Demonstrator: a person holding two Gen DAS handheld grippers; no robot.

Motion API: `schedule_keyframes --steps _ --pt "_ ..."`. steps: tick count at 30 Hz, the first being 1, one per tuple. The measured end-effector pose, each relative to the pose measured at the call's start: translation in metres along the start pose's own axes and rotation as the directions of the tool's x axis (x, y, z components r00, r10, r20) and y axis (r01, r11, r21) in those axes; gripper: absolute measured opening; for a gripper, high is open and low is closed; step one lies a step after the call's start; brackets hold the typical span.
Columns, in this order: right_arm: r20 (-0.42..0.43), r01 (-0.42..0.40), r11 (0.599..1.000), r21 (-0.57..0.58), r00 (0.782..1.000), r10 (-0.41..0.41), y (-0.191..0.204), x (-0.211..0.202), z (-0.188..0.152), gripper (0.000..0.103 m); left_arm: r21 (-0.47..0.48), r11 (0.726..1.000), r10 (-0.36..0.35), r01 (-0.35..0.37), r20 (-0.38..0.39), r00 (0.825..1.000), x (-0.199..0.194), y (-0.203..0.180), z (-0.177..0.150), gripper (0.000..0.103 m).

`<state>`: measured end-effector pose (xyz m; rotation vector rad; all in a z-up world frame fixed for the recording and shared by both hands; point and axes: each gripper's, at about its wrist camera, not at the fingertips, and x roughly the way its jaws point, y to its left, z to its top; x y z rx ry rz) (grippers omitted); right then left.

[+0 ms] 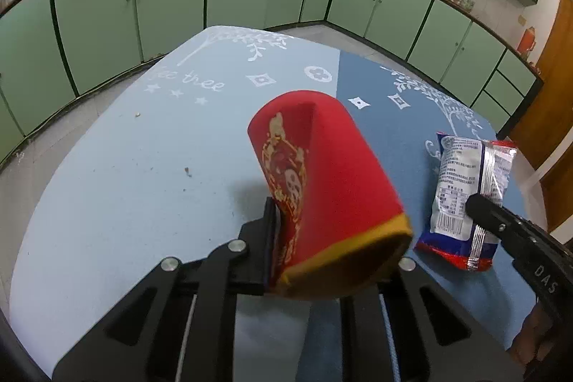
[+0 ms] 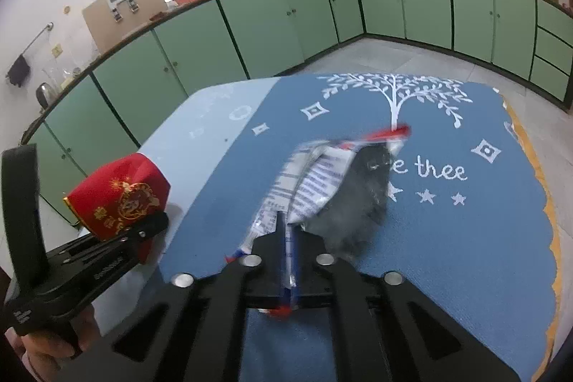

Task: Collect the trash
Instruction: 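Grasp the red paper cup with the left gripper while the right gripper grasps the silver wrapper, then carry cup and wrapper over the bin and open both grippers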

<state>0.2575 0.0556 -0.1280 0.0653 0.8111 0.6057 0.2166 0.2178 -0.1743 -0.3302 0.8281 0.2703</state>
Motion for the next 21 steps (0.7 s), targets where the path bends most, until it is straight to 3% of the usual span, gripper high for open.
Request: schedule_keyframes --steps 12,21 --pt "0.084 0.011 0.999 0.034 0.996 -0.014 -0.024 -0.076 -0.005 0.002 0.103 0.986 -0.138 0.133 0.045 0.989 -0.045 -0.055 -0.009 0.012" --pt "0.13 0.115 0.987 0.11 0.983 -0.129 -0.074 -0.163 -0.038 0.002 0.249 0.925 -0.3 0.286 0.018 0.954 -0.08 -0.144 -0.038 0.012"
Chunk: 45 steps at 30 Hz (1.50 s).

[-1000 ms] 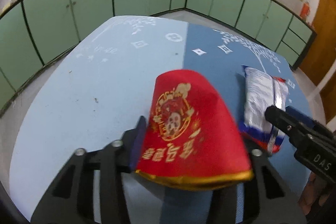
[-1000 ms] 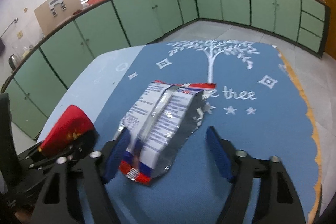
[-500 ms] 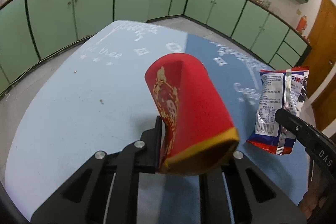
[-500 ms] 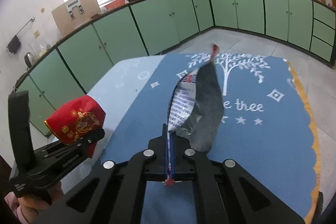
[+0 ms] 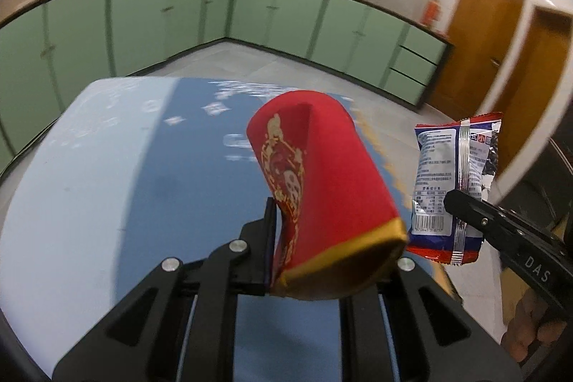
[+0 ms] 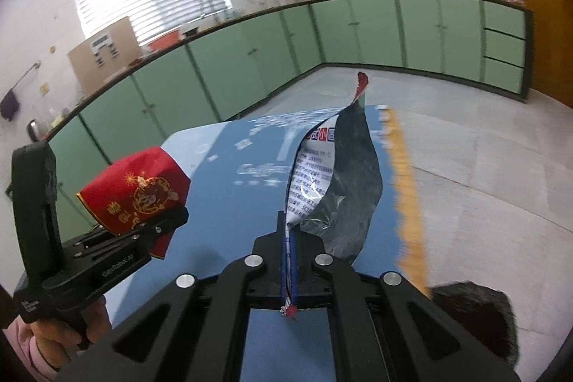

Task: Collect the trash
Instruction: 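Carry cup and wrapper over the bin and open both grippers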

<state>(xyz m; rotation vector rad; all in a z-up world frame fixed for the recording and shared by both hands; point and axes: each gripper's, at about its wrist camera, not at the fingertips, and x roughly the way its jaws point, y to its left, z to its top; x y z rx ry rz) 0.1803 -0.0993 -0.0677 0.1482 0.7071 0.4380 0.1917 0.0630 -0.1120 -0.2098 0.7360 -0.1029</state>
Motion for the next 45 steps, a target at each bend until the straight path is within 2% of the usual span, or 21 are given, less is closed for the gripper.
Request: schedule_keyframes --steps 5,11,17,24,26,30,32,34,41,45 --pt "0.024 0.109 0.992 0.058 0.994 -0.111 -0.043 -0.045 -0.016 0.002 0.08 0.993 -0.089 0.09 -0.016 0.996 0.004 -0.062 -0.01 0.012" --pt "0.032 0.229 0.963 0.139 0.971 -0.235 -0.093 -0.09 -0.04 0.002 0.16 0.971 -0.171 0.175 -0.04 0.984 0.01 -0.125 -0.028 0.012" --pt "0.03 0.3 0.936 0.183 0.95 -0.31 -0.122 -0.119 -0.059 0.002 0.209 0.943 -0.246 0.259 -0.087 0.965 0.02 -0.172 -0.046 0.012" --pt "0.01 0.348 0.903 0.252 0.932 -0.362 -0.153 -0.142 -0.088 0.002 0.25 0.903 -0.316 0.35 -0.167 0.934 0.038 -0.22 -0.068 0.013" --pt "0.003 0.358 0.894 0.27 0.928 -0.373 -0.163 -0.146 -0.094 0.002 0.266 0.891 -0.323 0.369 -0.199 0.925 0.046 -0.228 -0.073 0.014" --pt "-0.009 0.368 0.882 0.294 0.924 -0.382 -0.174 -0.149 -0.1 0.002 0.284 0.885 -0.312 0.37 -0.231 0.922 0.051 -0.235 -0.085 0.021" --pt "-0.016 0.368 0.88 0.3 0.925 -0.381 -0.177 -0.149 -0.104 0.002 0.289 0.885 -0.306 0.366 -0.231 0.923 0.051 -0.235 -0.086 0.04" --pt "-0.023 0.367 0.878 0.307 0.925 -0.378 -0.178 -0.147 -0.106 0.002 0.291 0.887 -0.303 0.359 -0.22 0.927 0.05 -0.233 -0.084 0.047" --pt "-0.038 0.344 0.889 0.302 0.936 -0.349 -0.174 -0.138 -0.108 0.003 0.271 0.904 -0.287 0.332 -0.192 0.939 0.044 -0.223 -0.078 0.049" --pt "-0.057 0.343 0.894 0.289 0.938 -0.342 -0.175 -0.131 -0.109 0.01 0.253 0.916 -0.274 0.311 -0.17 0.947 0.041 -0.214 -0.071 0.052"
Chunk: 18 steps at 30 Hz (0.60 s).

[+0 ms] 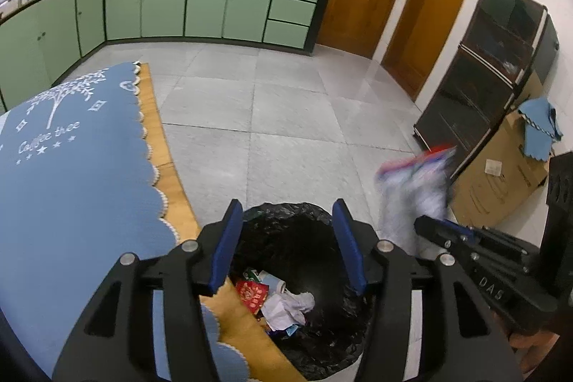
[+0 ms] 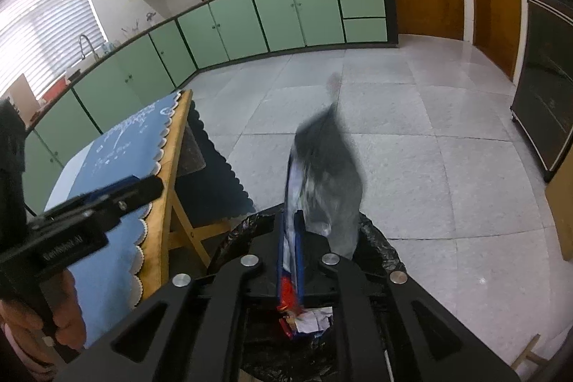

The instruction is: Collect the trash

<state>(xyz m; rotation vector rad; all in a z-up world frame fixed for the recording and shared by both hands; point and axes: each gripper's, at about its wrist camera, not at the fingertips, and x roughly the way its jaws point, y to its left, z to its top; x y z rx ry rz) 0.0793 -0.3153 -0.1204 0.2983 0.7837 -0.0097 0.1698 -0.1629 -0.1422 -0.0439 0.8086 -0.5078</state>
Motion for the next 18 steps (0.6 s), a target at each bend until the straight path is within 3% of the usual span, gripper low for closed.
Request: schedule_keyframes --steps 2,11,18 --pt "-0.008 0.001 1.0 -0.01 1.0 -0.001 0.002 0.002 0.0 0.023 -0.01 1.0 0.007 -0.007 0.005 1.0 -0.003 0.003 0.001 0.052" --pt "-0.004 -0.004 1.0 -0.025 1.0 0.004 0.009 -0.004 -0.001 0.03 -0.022 0.999 0.033 -0.032 0.034 0.999 -0.015 0.008 0.005 0.053" --pt "0.055 -0.018 0.999 -0.037 0.998 0.02 0.023 -0.025 0.011 0.054 -0.034 0.997 0.073 -0.07 0.073 0.995 -0.043 0.014 0.012 0.06"
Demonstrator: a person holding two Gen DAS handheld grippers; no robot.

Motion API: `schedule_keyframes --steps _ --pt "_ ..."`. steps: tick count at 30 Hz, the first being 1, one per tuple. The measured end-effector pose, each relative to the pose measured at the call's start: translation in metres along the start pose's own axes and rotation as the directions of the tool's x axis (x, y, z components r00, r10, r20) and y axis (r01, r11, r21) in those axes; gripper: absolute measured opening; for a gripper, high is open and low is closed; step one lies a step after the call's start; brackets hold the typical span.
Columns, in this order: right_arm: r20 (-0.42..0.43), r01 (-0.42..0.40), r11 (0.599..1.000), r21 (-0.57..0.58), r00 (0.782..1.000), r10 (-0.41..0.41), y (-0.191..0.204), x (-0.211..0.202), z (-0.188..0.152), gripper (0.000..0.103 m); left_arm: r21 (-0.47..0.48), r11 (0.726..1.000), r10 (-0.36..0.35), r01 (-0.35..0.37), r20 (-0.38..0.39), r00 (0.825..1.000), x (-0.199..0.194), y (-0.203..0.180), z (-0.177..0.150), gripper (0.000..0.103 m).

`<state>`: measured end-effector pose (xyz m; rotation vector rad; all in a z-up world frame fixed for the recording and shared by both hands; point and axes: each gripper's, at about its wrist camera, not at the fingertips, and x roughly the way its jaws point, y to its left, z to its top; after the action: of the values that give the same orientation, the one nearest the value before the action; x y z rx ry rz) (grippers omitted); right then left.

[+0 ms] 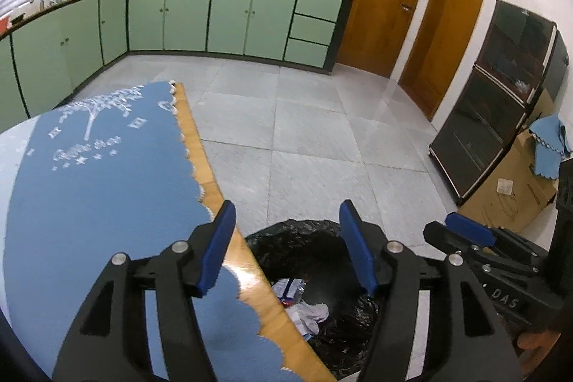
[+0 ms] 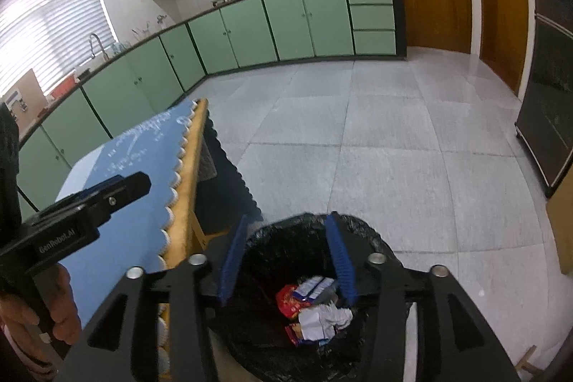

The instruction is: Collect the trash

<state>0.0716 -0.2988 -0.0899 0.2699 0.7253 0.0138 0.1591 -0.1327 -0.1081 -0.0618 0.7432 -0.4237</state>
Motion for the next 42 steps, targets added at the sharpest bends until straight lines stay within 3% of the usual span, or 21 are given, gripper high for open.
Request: schedule_keyframes --steps 8,14,28,42 --pt "0.08 -0.034 0.999 -0.015 0.996 0.035 0.018 -0.034 0.02 0.083 -0.027 0.998 0.061 -0.059 0.061 0.996 -0.05 0.018 0.011 0.078" --pt "0.126 -0.061 0.998 -0.024 0.99 0.064 0.031 -0.058 0.031 0.097 -0.043 0.995 0.095 -0.091 0.101 0.99 -0.083 0.028 0.013 0.088" --pt "0.166 -0.12 0.988 -0.093 0.977 0.135 0.065 -0.097 0.036 0.097 -0.014 0.984 0.177 -0.178 0.195 0.965 -0.144 0.025 0.009 0.094" --pt "0.175 -0.138 0.981 -0.132 0.971 0.161 0.079 -0.107 0.027 0.097 -0.012 0.982 0.188 -0.19 0.219 0.957 -0.164 0.025 0.001 0.094"
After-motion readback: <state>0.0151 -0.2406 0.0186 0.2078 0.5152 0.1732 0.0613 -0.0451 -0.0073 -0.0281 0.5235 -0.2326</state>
